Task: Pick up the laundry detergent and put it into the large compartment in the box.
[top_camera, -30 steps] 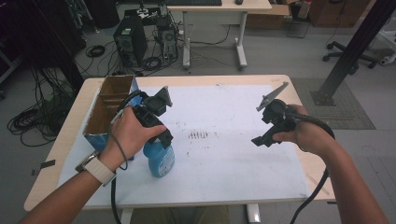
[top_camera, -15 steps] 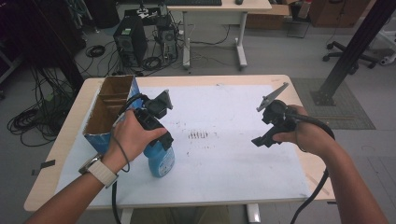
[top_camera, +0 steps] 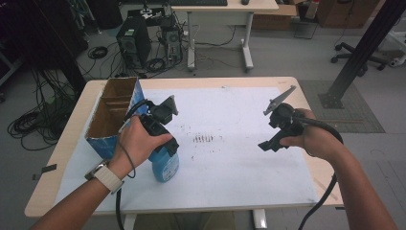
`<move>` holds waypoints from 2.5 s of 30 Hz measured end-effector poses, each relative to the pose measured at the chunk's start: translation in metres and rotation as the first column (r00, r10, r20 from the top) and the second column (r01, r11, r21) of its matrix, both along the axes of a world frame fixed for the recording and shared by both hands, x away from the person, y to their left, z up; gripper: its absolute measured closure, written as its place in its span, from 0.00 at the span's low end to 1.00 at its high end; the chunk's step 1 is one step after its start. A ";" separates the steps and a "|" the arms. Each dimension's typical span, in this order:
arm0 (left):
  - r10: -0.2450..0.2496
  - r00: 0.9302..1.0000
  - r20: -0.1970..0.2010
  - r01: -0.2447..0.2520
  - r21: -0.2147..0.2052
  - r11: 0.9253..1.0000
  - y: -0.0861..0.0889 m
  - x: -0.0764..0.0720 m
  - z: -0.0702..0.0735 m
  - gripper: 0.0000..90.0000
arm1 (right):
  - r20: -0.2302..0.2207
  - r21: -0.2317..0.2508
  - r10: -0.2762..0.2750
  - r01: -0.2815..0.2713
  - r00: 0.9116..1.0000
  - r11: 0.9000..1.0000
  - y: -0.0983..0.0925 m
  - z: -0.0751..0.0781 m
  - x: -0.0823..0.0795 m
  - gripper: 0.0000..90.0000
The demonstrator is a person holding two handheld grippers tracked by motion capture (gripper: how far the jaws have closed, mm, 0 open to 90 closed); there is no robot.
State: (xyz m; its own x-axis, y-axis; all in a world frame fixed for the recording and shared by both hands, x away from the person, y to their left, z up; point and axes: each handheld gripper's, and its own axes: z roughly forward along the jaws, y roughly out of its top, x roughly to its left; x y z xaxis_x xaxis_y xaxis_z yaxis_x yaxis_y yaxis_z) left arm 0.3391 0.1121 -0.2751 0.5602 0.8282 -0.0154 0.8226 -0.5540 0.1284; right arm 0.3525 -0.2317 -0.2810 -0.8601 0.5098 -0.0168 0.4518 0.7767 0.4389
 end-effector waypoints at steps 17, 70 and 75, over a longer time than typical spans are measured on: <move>0.002 1.000 -0.016 -0.002 0.001 1.000 0.000 0.002 -0.009 0.12 | -0.005 -0.003 0.000 0.000 1.000 1.000 0.000 -0.001 0.000 0.12; -0.005 0.999 -0.037 0.005 -0.007 1.000 -0.002 0.004 -0.015 0.41 | -0.007 -0.005 0.000 0.000 1.000 1.000 0.000 -0.002 0.001 0.12; -0.002 0.999 -0.033 0.001 -0.009 1.000 -0.002 0.004 -0.014 0.41 | -0.009 -0.007 -0.002 0.002 1.000 1.000 -0.001 -0.003 0.000 0.12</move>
